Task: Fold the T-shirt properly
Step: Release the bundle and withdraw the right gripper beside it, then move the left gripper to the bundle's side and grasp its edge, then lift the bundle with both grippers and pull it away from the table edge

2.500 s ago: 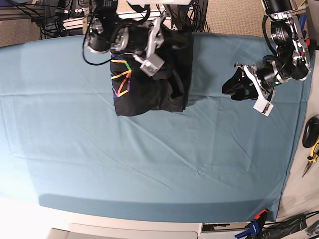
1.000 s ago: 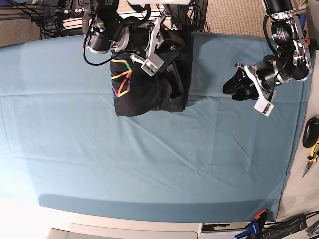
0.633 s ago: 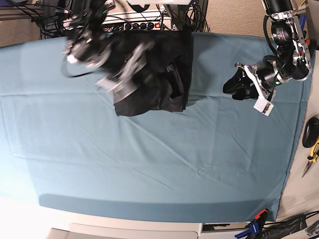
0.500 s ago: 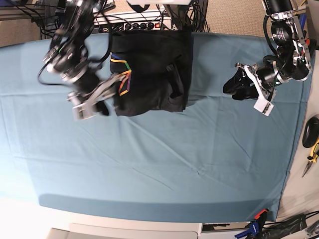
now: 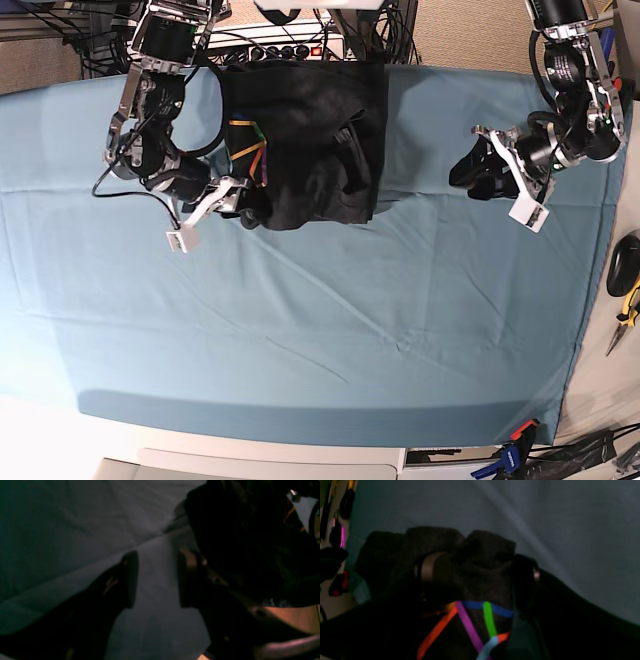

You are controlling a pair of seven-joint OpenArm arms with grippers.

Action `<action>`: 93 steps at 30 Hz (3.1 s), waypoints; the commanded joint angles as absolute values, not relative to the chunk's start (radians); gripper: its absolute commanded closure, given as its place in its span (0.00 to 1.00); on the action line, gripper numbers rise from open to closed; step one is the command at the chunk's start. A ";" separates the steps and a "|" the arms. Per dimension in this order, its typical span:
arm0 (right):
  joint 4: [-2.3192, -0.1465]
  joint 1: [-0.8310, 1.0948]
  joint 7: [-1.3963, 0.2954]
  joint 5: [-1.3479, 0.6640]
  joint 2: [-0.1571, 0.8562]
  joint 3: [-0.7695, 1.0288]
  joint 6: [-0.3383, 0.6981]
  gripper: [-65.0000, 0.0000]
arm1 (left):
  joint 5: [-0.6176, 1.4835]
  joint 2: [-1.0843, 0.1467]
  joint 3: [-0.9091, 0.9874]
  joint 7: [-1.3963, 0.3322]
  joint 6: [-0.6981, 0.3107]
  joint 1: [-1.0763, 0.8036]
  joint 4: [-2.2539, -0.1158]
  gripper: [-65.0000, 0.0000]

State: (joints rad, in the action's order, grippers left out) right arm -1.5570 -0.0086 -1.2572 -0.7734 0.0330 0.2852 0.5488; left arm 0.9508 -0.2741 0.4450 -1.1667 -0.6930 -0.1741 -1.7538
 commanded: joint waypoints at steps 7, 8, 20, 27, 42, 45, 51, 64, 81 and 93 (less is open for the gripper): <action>-1.570 -0.019 -1.295 -0.793 0.036 0.155 0.553 0.66 | 0.936 -0.288 0.448 -1.148 -0.633 -0.168 -1.768 0.60; -1.571 -0.019 -1.294 -0.793 0.036 0.138 0.553 0.76 | 0.934 -0.292 0.448 -1.157 -0.620 -0.170 -1.768 0.60; -1.571 -0.019 -1.293 -0.785 0.039 0.100 0.553 1.00 | 1.098 -0.429 0.448 -1.205 -0.535 -0.400 -1.790 0.42; -1.570 -0.019 -1.293 -0.785 0.039 0.099 0.553 1.00 | 1.120 -0.376 0.447 -1.193 -0.504 -0.461 -1.871 0.42; -1.571 -0.019 -1.293 -0.772 0.039 0.099 0.553 1.00 | 1.046 -0.248 0.145 -1.160 -0.467 -0.472 -1.911 0.42; -1.570 -0.019 -1.291 -0.730 0.039 0.099 0.553 1.00 | 1.043 -0.232 0.106 -1.159 -0.467 -0.471 -1.911 0.42; -1.571 -0.019 -1.286 -0.722 0.039 0.099 0.553 1.00 | 0.992 -0.229 0.025 -1.125 -0.466 -0.469 -1.911 0.42; -1.570 -0.019 -1.283 -0.722 0.039 0.099 0.553 1.00 | 0.891 -0.166 0.010 -1.080 -0.439 -0.440 -1.911 0.42; -1.571 -0.020 -1.219 -0.720 0.039 0.100 0.553 1.00 | 0.777 -0.162 0.010 -1.072 -0.440 -0.429 -1.911 1.00; -1.571 0.008 -1.247 -0.728 0.039 0.303 0.514 1.00 | 0.646 -0.169 0.023 -1.011 -0.384 -0.287 -1.855 1.00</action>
